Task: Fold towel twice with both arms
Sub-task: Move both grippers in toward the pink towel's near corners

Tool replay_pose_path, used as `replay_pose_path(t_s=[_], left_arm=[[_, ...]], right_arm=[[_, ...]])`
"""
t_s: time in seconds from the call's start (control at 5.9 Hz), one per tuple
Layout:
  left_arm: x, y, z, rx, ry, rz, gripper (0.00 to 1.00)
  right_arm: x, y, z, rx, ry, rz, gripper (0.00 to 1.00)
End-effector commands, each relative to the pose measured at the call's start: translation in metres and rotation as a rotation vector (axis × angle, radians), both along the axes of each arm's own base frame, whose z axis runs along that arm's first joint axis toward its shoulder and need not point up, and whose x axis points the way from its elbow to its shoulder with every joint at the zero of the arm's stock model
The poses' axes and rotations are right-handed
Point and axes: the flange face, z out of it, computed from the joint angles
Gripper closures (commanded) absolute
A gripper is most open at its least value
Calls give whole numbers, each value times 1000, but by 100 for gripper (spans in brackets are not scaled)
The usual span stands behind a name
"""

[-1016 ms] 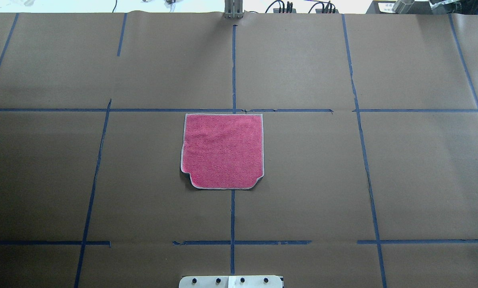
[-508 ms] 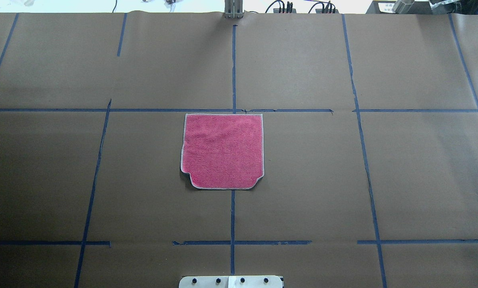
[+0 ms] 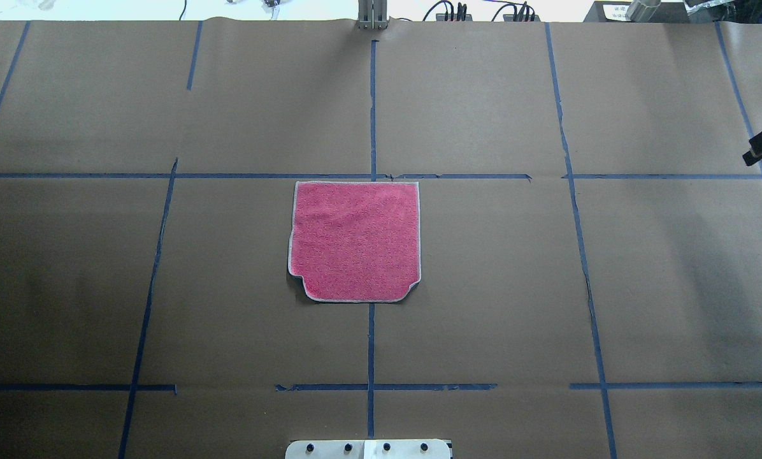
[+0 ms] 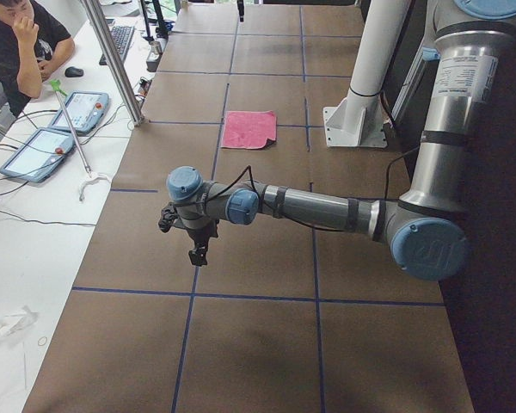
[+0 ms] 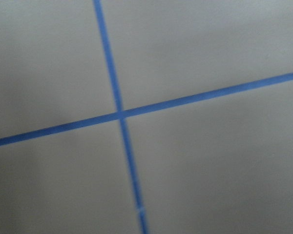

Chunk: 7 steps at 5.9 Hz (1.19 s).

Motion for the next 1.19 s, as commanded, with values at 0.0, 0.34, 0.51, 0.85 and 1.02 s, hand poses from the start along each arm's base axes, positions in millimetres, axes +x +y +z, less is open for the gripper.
replay_pose_path(t_s=[0.0, 0.34, 0.51, 0.85, 1.02], left_arm=[[133, -25, -89, -75, -3, -50, 0], [263, 0, -174, -186, 30, -88, 0], [306, 17, -210, -223, 27, -143, 0], [350, 54, -268, -372, 61, -282, 0], [384, 97, -287, -383, 46, -369, 0]], right_arm=[[-85, -4, -74, -49, -42, 40, 0], [-205, 18, -169, -105, -64, 118, 0], [-240, 39, -204, -137, -79, 176, 0], [-310, 78, -257, -267, -103, 312, 0], [-335, 98, -278, -312, -116, 370, 0]])
